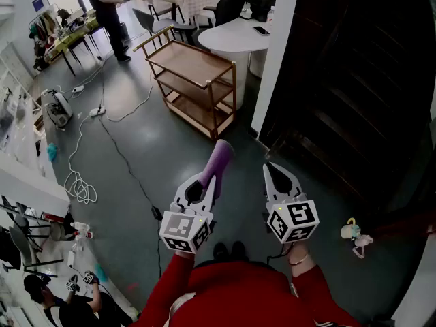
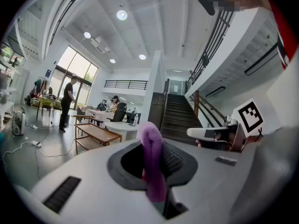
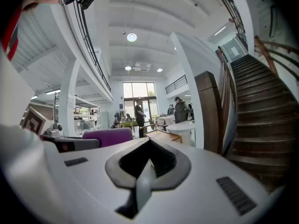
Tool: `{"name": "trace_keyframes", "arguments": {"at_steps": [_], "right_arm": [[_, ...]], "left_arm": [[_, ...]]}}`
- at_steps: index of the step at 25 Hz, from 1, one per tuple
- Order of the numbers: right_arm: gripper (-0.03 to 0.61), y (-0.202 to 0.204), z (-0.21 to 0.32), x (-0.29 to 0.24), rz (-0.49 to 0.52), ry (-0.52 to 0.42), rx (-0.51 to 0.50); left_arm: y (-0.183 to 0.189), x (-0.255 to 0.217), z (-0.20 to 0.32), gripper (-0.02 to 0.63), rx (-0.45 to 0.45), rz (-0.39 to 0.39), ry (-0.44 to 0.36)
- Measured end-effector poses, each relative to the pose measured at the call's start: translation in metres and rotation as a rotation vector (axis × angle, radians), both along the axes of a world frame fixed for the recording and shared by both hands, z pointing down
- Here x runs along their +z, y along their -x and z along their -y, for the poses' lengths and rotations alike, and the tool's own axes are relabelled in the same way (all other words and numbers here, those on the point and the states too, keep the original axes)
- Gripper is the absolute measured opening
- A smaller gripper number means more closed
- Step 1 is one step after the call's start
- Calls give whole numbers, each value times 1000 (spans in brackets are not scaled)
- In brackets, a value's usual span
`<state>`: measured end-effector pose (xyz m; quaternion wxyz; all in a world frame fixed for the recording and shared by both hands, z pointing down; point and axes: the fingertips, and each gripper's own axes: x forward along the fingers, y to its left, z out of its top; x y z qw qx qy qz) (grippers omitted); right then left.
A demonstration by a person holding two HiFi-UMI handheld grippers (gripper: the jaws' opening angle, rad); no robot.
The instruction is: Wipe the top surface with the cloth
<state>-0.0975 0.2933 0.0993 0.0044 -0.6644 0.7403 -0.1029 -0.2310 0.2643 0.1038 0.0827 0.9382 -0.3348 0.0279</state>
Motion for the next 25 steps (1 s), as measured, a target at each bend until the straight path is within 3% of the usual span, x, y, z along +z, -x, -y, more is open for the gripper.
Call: {"name": "trace_keyframes", "arguments": {"at_steps": [16,25], "right_arm": [[11,-3,5,4,22,3,0],[12,-4,14,18,36,50,29]], "left_arm": [[2,8,6,51,-12,3,19],[12,18,18,51,-11,9,47]]}}
